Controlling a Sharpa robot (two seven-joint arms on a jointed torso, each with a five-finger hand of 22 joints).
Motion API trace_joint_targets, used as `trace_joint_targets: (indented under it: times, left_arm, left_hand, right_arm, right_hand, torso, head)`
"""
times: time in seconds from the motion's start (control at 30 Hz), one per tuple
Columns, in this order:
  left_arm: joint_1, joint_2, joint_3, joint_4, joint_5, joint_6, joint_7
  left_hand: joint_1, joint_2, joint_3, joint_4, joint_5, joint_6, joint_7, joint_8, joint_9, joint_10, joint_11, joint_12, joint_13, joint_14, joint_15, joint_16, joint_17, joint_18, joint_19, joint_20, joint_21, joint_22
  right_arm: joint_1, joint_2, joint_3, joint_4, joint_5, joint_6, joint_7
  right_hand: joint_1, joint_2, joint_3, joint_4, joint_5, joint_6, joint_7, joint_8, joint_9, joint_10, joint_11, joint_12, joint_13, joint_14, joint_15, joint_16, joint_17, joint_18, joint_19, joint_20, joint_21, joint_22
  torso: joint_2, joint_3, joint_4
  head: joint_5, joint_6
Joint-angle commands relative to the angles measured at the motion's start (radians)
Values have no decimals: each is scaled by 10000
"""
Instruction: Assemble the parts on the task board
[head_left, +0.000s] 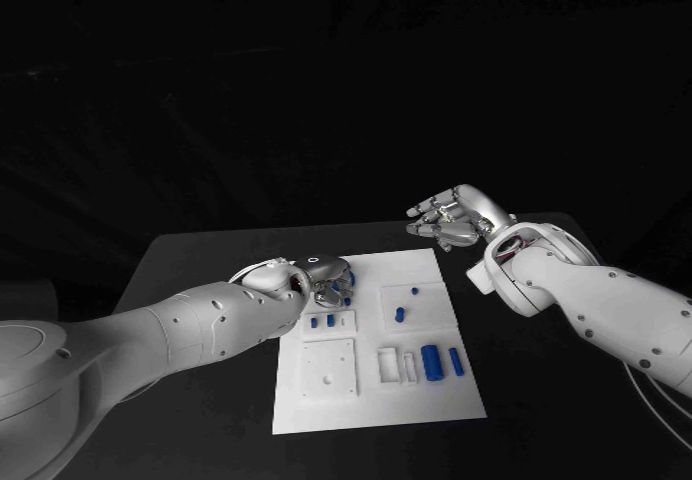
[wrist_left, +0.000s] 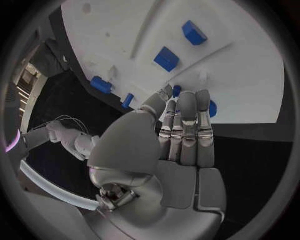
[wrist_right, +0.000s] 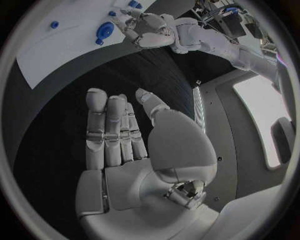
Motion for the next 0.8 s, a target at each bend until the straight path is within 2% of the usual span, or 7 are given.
trace_joint_targets:
  times: [0.03, 0.43, 0.8]
  left_arm:
    - [-38, 61, 3, -63, -152, -85, 107]
    - [-170, 209, 8, -309, -17, -203, 206]
    - [-217, 317, 14, -507, 115, -251, 223]
  left_hand:
    - [-4, -88, 101, 9, 62, -87, -28, -37, -8, -43, -8, -44, -16, -79, -14, 73, -11, 93, -109, 15, 96, 227]
    - [-28, -50, 237, 118, 47, -209, -8, -39, -21, -30, -15, -43, -16, -47, -19, 122, -33, 113, -133, 14, 237, 217]
    - [3, -38, 403, 204, 60, -408, 48, -40, -48, 56, -38, -45, -16, -23, -37, 139, -46, 120, -145, -1, 330, 221]
  right_arm:
    - [5, 0, 5, 26, -2, 37, 106]
    - [7, 16, 5, 61, -1, 59, 108]
    - [7, 39, 5, 60, -1, 78, 108]
  right_hand:
    - [-79, -54, -26, 53, -55, -21, 17, -10, 4, 62, -2, -67, -43, -10, 71, -37, -1, 143, 32, 46, -66, 425]
    - [-72, -52, -21, 52, -54, -2, 14, -10, 5, 64, -2, -73, -50, -12, 70, -39, -1, 143, 35, 46, -61, 427]
    - [-65, -46, -3, 50, -55, 22, 9, -12, 3, 71, -5, -82, -62, -16, 69, -42, 0, 141, 35, 46, -69, 429]
  torso:
    - [1, 3, -6]
    - [-8, 9, 2]
    - [-10, 11, 1]
  head:
    - [-7, -1]
    - [-11, -11]
    - [-22, -21]
